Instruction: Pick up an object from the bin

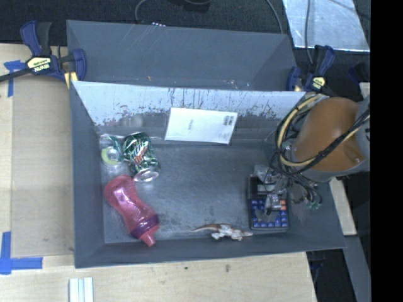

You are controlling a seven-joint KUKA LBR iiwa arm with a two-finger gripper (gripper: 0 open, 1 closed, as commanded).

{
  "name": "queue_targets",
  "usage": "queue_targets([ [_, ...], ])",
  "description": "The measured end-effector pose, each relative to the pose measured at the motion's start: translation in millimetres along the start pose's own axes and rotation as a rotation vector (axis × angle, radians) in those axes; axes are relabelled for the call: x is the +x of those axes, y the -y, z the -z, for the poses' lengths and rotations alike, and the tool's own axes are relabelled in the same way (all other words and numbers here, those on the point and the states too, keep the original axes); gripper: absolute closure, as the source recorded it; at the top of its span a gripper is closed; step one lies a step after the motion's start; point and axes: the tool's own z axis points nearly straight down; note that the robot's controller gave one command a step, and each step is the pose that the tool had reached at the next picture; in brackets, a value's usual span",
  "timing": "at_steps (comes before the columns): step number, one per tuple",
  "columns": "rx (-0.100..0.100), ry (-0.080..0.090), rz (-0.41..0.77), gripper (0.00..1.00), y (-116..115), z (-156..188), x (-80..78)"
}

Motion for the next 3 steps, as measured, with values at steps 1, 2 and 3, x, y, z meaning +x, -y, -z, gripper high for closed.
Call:
queue_targets([
  [1,0.000,0.000,0.000,1.00,0.0,0.0,0.0],
  [2,0.000,0.000,-0.001,1.00,0.0,0.0,0.0],
  [3,0.000,0.000,-0.001,1.00,0.0,0.0,0.0],
])
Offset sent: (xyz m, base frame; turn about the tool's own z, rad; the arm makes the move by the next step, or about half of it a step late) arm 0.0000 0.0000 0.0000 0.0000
